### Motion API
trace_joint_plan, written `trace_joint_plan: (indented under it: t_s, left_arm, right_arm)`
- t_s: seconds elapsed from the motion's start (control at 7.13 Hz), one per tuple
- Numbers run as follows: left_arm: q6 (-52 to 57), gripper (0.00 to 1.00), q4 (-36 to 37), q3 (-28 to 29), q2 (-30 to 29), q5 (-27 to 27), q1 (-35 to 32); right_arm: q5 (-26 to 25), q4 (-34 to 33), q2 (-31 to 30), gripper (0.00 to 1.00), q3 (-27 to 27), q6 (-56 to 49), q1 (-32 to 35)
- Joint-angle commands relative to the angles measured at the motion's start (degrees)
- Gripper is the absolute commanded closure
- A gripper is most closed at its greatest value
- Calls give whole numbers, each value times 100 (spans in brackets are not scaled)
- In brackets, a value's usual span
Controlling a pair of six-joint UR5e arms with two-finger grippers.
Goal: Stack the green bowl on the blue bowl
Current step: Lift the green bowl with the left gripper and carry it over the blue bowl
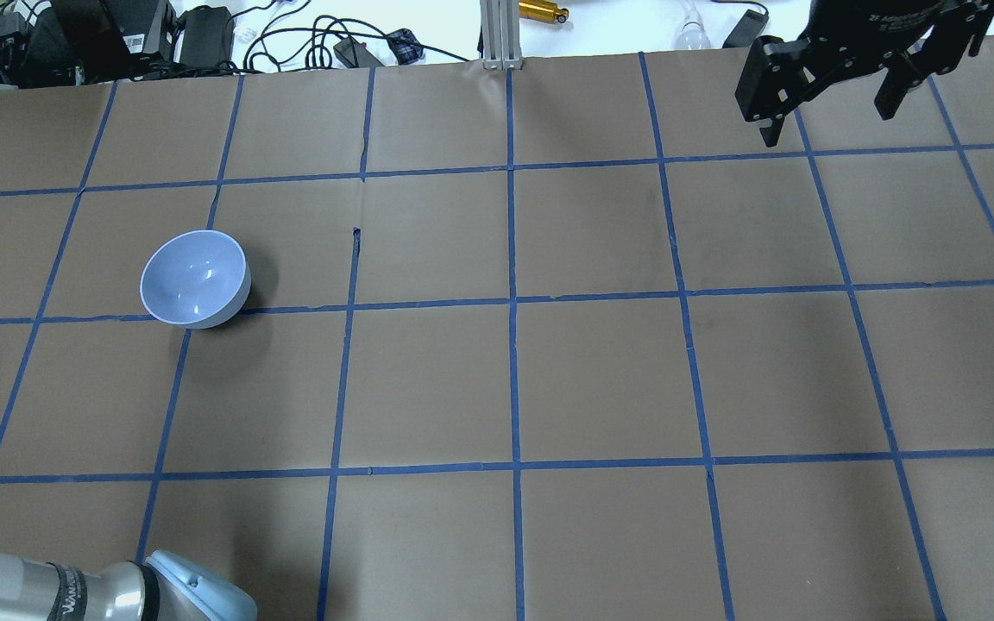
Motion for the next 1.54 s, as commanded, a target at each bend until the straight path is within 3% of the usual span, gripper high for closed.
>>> trace_joint_plan:
  t_s: [0.0,0.7,1.12,1.4]
  left_arm:
    - [-83,100,-74,8,181,256,-105]
    - [-881,100,-1040,78,1050,477,-929]
    - [-1986,100,-1488,104,1657,399,-2298]
    - [-3484,100,-1569,52,1833,180,-3335]
  right_arm:
    - [0,0,0,0,0,0,0]
    - [0,0,0,0,0,0,-8]
    - [0,0,0,0,0,0,0]
    - [0,0,0,0,0,0,-8]
